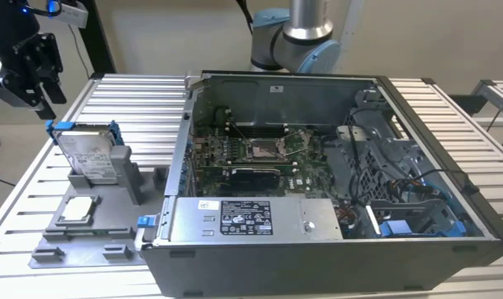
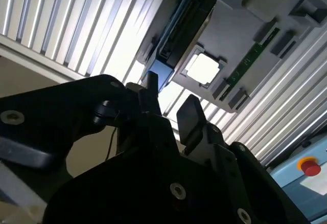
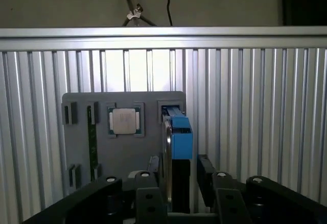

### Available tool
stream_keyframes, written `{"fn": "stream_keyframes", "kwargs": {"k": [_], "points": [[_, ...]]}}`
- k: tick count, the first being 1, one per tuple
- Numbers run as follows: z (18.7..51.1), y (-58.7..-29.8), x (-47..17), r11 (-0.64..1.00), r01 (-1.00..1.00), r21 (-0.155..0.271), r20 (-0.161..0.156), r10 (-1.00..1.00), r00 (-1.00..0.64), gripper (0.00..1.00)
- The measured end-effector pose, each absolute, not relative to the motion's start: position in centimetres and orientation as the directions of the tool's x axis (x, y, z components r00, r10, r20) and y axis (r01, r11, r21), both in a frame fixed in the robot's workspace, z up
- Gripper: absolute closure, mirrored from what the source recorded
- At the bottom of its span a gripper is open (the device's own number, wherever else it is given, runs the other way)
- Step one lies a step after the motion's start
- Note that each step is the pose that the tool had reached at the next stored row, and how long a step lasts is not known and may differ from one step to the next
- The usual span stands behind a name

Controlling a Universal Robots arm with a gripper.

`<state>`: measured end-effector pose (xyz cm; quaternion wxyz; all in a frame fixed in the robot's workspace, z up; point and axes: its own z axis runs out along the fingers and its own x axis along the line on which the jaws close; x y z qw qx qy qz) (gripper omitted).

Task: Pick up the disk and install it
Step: 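Pick up the disk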

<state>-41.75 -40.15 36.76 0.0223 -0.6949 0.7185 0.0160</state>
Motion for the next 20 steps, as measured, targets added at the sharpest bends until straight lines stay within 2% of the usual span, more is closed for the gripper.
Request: {"fn": "stream_keyframes", "kwargs": {"k": [8, 20], "points": [[36.7, -40.1, -41.7, 0.034, -0.999, -0.008, -0.053, -0.998, -0.033, 0.0], [34.9, -39.3, -41.8, 0.011, -1.0, -0.009, -0.023, -1.0, -0.011, 0.0]]}}
